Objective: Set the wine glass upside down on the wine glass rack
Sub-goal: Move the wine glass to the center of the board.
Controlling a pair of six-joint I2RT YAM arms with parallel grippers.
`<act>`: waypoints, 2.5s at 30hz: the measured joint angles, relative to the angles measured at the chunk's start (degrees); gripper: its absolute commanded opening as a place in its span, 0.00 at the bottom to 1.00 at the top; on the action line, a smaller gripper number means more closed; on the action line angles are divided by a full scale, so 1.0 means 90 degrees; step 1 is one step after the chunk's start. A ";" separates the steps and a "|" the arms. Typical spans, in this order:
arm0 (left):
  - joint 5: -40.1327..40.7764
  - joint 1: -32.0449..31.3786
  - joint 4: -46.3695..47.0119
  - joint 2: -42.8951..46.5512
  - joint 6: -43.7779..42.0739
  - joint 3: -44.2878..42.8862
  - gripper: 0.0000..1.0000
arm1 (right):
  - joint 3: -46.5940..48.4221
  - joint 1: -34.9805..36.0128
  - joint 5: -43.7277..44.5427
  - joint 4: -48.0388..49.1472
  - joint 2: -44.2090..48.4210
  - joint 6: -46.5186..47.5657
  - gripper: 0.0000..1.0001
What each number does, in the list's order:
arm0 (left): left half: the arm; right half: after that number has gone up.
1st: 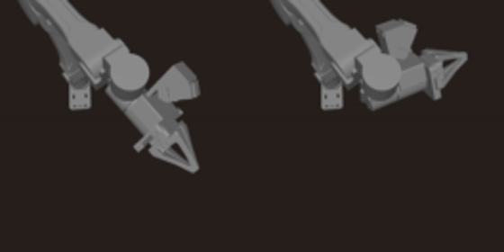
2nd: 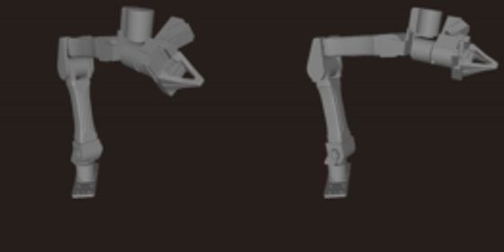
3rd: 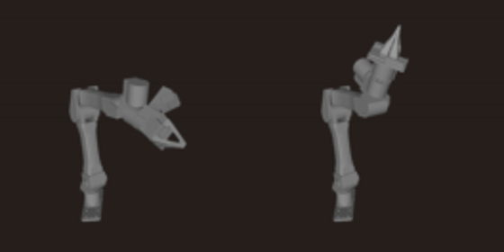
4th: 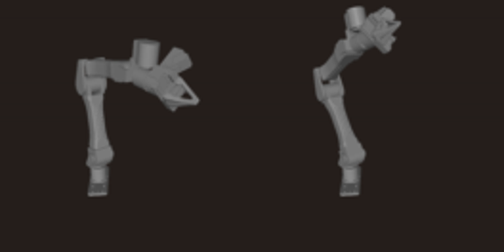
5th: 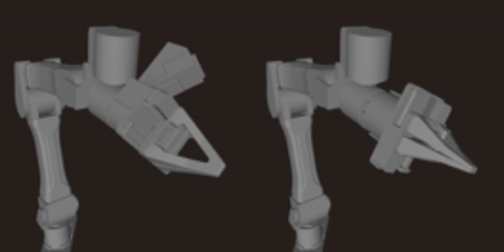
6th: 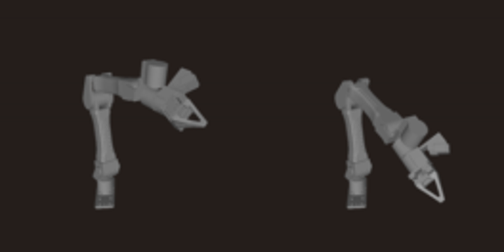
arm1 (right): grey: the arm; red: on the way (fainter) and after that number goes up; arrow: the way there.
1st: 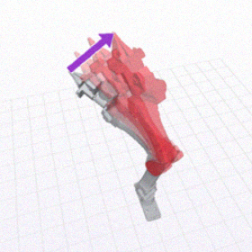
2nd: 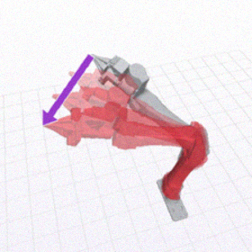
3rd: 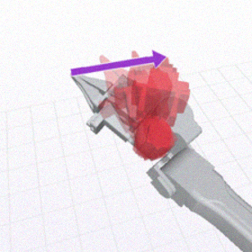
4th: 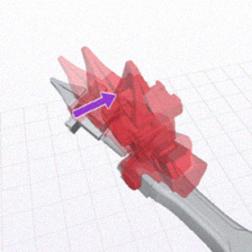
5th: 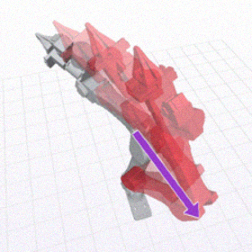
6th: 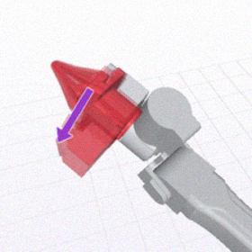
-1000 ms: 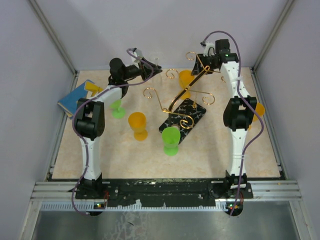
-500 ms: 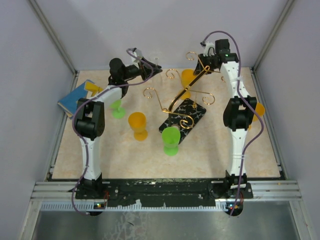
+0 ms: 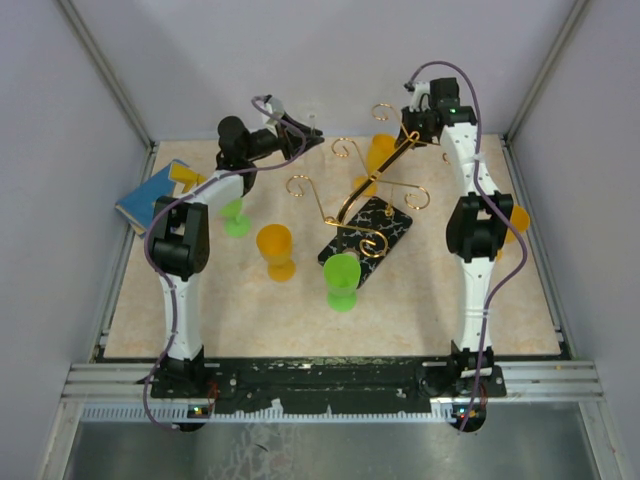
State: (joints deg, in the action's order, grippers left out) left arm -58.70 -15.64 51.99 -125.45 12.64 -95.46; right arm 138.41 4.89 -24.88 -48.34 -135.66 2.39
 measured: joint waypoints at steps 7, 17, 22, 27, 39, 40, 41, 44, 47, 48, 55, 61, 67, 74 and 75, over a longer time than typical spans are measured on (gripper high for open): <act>-0.0005 0.0002 -0.0005 -0.0051 0.0066 -0.0294 0.00 | 0.0000 -0.0129 0.0651 0.0041 0.0012 -0.0253 0.00; 0.0000 0.0002 -0.0019 -0.0359 0.0068 -0.0840 0.00 | 0.0000 -0.0833 0.2098 -0.0466 0.0525 -0.0262 0.00; 0.0000 0.0000 -0.0080 -0.0398 0.0066 -0.0843 0.00 | 0.0000 -0.1039 0.2640 -0.0733 0.0879 -0.0231 0.00; 0.0000 0.0000 -0.0085 -0.0398 0.0066 -0.0845 0.00 | -0.0002 -0.1061 0.2922 -0.0947 0.0979 -0.0189 0.00; -0.0002 0.0000 -0.0083 -0.0398 0.0066 -0.0845 0.00 | -0.1513 -0.1073 0.2829 -0.0294 0.1343 -0.0192 0.02; 0.0000 0.0000 -0.0083 -0.0398 0.0066 -0.0845 0.00 | -0.1581 -0.1076 0.2827 -0.0272 0.1404 -0.0192 0.06; 0.0000 0.0000 -0.0085 -0.0398 0.0066 -0.0845 0.00 | -0.1610 -0.1076 0.2824 -0.0248 0.1428 -0.0197 0.11; 0.0002 -0.0002 -0.0087 -0.0398 0.0063 -0.0845 0.00 | -0.1673 -0.1073 0.2829 -0.0185 0.1443 -0.0170 0.26; 0.0002 -0.0015 -0.0087 -0.0398 0.0063 -0.0845 0.00 | -0.1734 -0.1069 0.2829 -0.0165 0.1445 -0.0143 0.32; 0.0005 -0.0015 -0.0090 -0.0398 0.0063 -0.0845 0.00 | -0.1761 -0.1069 0.2829 -0.0151 0.1450 -0.0124 0.33; 0.0002 -0.0015 -0.0117 -0.0398 0.0053 -0.0852 0.01 | -0.1843 -0.1069 0.2800 -0.0095 0.1549 -0.0117 0.41; -0.0002 -0.0078 -0.0464 -0.0510 -0.0236 -0.1222 0.02 | -0.1554 -0.1069 0.2926 -0.0112 0.1661 -0.0206 0.47; -0.0002 -0.0211 -0.0794 -0.0712 -0.0508 -0.1552 0.03 | -0.0576 -0.1069 0.3138 -0.0058 0.1664 -0.0301 0.46; -0.0012 -0.0430 -0.1052 -0.0889 -0.0685 -0.1554 0.03 | -0.0369 -0.1064 0.2948 0.0253 0.1889 -0.0415 0.46; -0.0010 -0.0464 -0.1069 -0.0896 -0.0697 -0.1554 0.03 | -0.0376 -0.1056 0.2907 0.0282 0.1902 -0.0413 0.45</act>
State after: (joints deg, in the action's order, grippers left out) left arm -58.78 -19.81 42.37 -133.51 6.37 -109.45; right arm 135.02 -4.62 1.28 -45.80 -118.54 -1.32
